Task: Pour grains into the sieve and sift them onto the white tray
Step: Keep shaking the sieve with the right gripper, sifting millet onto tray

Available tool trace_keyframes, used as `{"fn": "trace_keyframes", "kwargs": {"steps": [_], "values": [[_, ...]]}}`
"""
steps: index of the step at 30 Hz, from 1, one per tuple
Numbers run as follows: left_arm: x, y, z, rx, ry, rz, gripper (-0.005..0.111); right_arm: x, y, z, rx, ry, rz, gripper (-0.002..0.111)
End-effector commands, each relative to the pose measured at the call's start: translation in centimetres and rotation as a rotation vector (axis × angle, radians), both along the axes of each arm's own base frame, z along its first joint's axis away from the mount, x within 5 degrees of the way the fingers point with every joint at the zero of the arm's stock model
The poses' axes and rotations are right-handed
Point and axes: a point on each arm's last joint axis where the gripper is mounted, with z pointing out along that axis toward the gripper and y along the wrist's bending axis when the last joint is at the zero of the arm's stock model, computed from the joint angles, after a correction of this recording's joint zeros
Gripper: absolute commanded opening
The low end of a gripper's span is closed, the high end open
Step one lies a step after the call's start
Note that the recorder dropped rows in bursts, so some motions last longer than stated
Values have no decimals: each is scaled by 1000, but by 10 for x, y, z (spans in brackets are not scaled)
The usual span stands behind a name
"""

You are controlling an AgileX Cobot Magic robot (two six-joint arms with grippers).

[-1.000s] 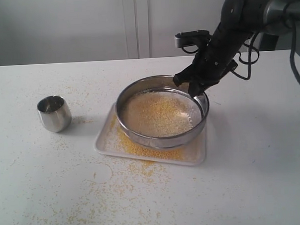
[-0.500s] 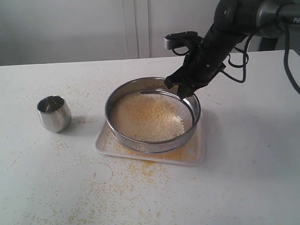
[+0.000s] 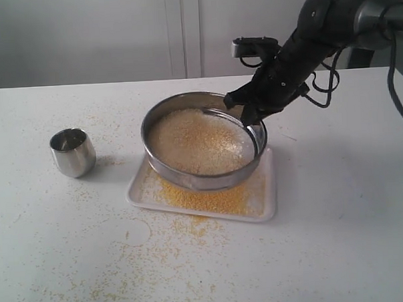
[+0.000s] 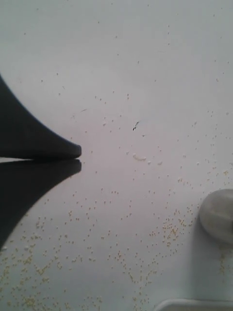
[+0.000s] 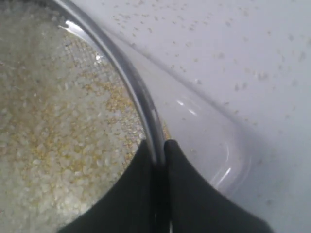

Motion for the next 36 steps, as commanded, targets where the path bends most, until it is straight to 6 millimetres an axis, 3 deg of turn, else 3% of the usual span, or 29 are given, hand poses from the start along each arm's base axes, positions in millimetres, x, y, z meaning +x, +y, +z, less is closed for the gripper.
{"fn": "trace_keyframes", "kwargs": {"steps": [1, 2, 4, 5, 7, 8, 10, 12, 13, 15, 16, 18, 19, 21, 22, 24, 25, 26, 27, 28, 30, 31, 33, 34, 36], "values": [[-2, 0, -1, -5, 2, 2, 0, 2, 1, 4, 92, 63, -195, 0], [-2, 0, -1, -5, 2, 2, 0, -1, 7, 1, 108, 97, -164, 0], [-2, 0, -1, -5, 2, 2, 0, -3, 5, 1, -78, -46, 215, 0], [-2, 0, -1, -5, 2, 2, 0, -2, 3, 1, -65, -35, 134, 0], [-2, 0, -1, -5, 2, 2, 0, 4, 7, 2, 133, 69, -241, 0], [-2, 0, -1, -4, 5, 2, 0, 2, 8, -2, 111, 78, -183, 0], [-2, 0, -1, -4, 5, 2, 0, 0, 4, 0, -78, -58, 182, 0], [-2, 0, -1, -4, 5, 2, 0, 3, 6, 0, 81, 44, -145, 0], [-2, 0, -1, -4, 5, 2, 0, 1, 8, -1, 137, 103, -214, 0], [-2, 0, -1, -4, 5, 2, 0, -3, 7, -3, -43, -17, 186, 0], [-2, 0, -1, -4, 5, 2, 0, -4, 5, -2, -81, -29, 217, 0], [-2, 0, -1, -4, 5, 2, 0, 3, 7, -1, 95, 75, -181, 0], [-2, 0, -1, -4, 5, 2, 0, 2, 9, -3, 132, 128, -235, 0], [-2, 0, -1, -4, 5, 2, 0, 2, 5, 0, -49, -38, 131, 0], [-2, 0, -1, -4, 5, 2, 0, 3, 3, 0, -57, -32, 100, 0], [-2, 0, -1, -5, 3, 2, 0, 8, 7, 2, 142, 93, -281, 0], [-2, 0, -1, -5, 3, 2, 0, 6, 9, 1, 150, 113, -237, 0], [-2, 0, -1, -5, 3, 2, 0, 2, 10, 0, 20, 8, 81, 0], [-2, 0, -1, -5, 3, 2, 0, 0, 5, 3, -93, -59, 275, 0], [-2, 0, -1, -5, 3, 2, 0, -1, 3, 5, -111, -47, 252, 0], [-2, 0, -1, -5, 3, 2, 0, 7, 5, 7, 90, 73, -205, 0], [-2, 0, -1, -5, 3, 2, 0, 4, 9, 5, 138, 144, -263, 0], [-2, 0, -1, -5, 3, 2, 0, -1, 11, 7, -17, -9, 211, 0], [-2, 0, -1, -5, 3, 2, 0, -3, 9, 9, -65, -26, 275, 0], [-2, 0, -1, -5, 3, 2, 0, 4, 12, 10, 75, 55, -84, 0]]}}
